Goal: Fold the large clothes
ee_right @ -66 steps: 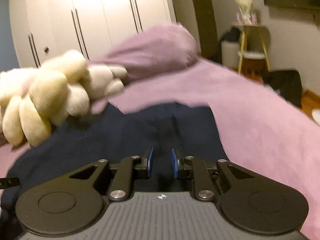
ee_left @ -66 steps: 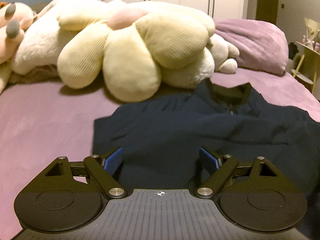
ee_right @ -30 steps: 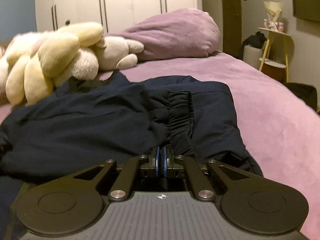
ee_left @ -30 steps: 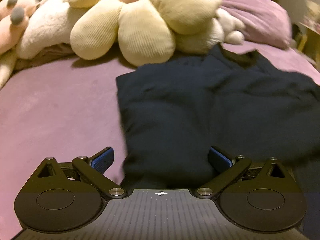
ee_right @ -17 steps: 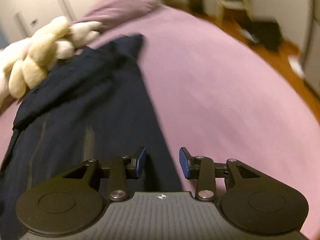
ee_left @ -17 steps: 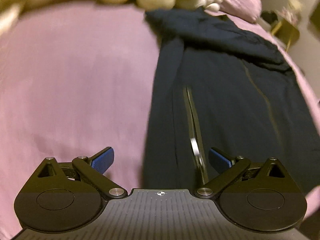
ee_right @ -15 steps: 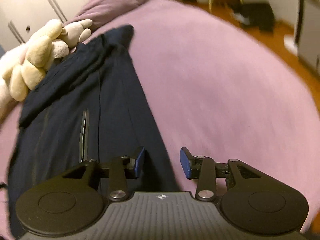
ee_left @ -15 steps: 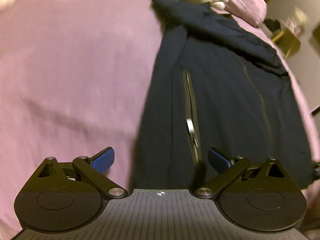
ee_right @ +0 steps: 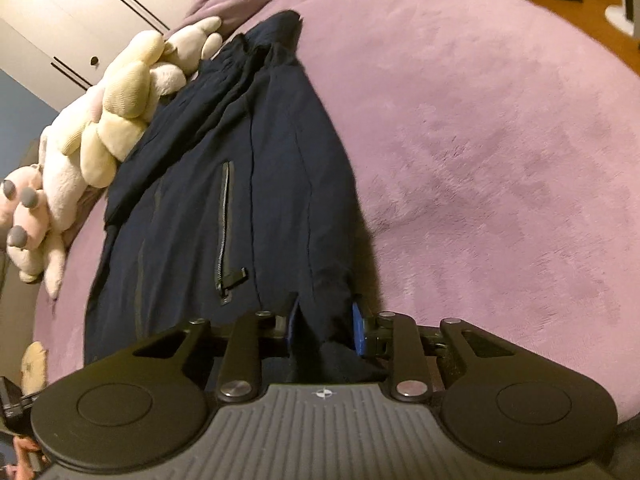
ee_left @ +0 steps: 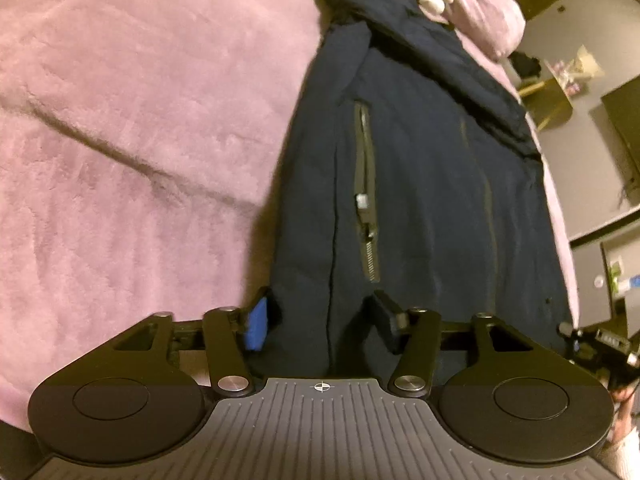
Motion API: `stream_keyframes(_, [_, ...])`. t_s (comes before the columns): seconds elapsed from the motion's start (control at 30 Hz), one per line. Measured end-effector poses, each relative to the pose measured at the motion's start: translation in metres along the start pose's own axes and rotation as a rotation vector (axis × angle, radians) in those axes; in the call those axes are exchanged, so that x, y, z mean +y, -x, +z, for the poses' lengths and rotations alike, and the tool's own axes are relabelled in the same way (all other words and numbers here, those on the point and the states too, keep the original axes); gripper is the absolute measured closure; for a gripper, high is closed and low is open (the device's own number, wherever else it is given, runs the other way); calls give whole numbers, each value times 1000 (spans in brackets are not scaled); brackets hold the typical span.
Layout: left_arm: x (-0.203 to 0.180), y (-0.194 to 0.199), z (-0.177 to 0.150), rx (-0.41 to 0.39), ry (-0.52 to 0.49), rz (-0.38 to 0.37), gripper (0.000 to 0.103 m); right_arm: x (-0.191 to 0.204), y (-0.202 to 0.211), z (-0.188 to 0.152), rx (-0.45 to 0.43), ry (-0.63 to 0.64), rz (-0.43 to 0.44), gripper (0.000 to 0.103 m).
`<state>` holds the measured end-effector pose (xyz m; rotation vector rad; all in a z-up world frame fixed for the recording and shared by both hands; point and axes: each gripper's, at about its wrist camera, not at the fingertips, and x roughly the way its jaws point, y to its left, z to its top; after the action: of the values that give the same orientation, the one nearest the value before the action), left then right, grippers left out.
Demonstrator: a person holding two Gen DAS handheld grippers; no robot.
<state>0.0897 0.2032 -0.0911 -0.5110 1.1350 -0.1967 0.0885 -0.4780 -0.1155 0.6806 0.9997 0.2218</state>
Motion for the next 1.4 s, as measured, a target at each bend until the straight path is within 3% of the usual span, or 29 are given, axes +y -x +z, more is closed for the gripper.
stream_keyframes(0.03, [0, -1, 0, 17, -4, 2, 35, -2, -3, 1, 15, -13, 13, 65])
stream_keyframes(0.1, [-2, -1, -1, 23, -19, -3, 37, -6, -9, 2, 32, -32, 18, 64])
stream_keyframes(0.17, [-6, 2, 0, 27, -37, -6, 50, -7, -12, 1, 38, -36, 23, 65])
stream_keyframes(0.23, [-10, 4, 2, 28, -42, -6, 74, -6, -11, 0, 38, -31, 31, 76])
stream_keyframes(0.27, [-12, 6, 4, 26, -38, -15, 80, -4, -10, 0, 35, -25, 35, 79])
stream_keyframes(0.37, [-24, 18, 13, -6, -30, -57, 84, 5, -4, 1, 26, 10, 62, 84])
stream_keyframes(0.5, [-39, 44, 42, -135, 34, -186, 85, 15, 1, 18, 16, -93, 245, 85])
stream_keyframes(0.6, [-49, 47, 72, -200, 73, -200, 85, 22, 1, 40, -21, -193, 360, 85])
stream_keyframes(0.7, [-51, 34, 112, -250, 166, -204, 85, 34, -5, 69, -84, -261, 383, 85])
stream_keyframes(0.9, [-35, -20, 185, -297, 388, -170, 84, 53, -41, 140, -205, -402, 303, 85])
stream_keyframes(1.0, [-39, -62, 213, -261, 398, -79, 84, 55, -73, 170, -245, -477, 259, 85])
stream_keyframes(1.13, [-31, -95, 223, -230, 414, -19, 81, 56, -123, 197, -215, -504, 125, 85])
stream_keyframes(1.27, [-23, -101, 226, -222, 411, -58, 80, 52, -157, 195, -186, -446, 34, 84])
stream_keyframes(1.4, [-11, -83, 225, -221, 472, -132, 73, 52, -162, 196, -176, -355, 44, 82])
